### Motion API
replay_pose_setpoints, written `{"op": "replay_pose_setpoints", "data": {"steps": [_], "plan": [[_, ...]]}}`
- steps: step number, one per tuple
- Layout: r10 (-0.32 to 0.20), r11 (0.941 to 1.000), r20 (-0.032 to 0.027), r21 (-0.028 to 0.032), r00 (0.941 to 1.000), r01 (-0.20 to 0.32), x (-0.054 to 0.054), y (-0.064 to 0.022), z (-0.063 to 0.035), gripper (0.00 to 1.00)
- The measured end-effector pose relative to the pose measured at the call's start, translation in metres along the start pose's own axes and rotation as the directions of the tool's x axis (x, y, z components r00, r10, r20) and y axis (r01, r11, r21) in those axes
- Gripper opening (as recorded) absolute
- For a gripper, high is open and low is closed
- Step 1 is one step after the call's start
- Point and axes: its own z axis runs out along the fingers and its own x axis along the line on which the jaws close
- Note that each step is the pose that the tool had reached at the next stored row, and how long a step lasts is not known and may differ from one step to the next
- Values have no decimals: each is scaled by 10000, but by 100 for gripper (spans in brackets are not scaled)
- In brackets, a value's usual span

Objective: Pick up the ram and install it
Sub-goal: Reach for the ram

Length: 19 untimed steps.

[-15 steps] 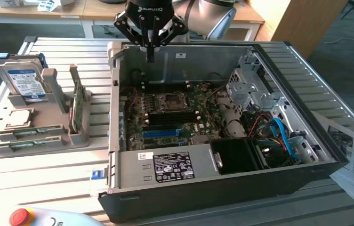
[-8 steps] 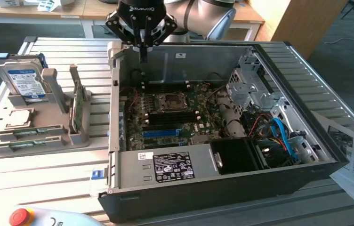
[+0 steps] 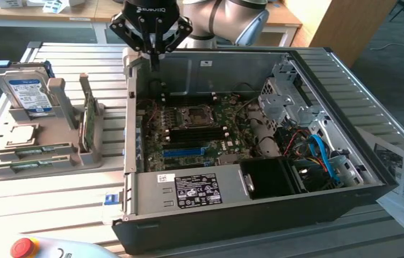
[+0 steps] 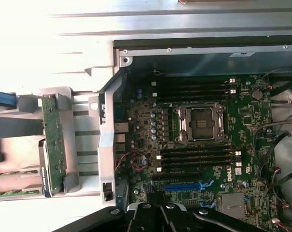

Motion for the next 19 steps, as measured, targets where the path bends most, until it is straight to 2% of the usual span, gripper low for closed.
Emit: {"op": "replay_pose_setpoints", "data": {"steps": [19], "plan": [[0,10000,0,0,10000,0,442,-31,-11,10]]}}
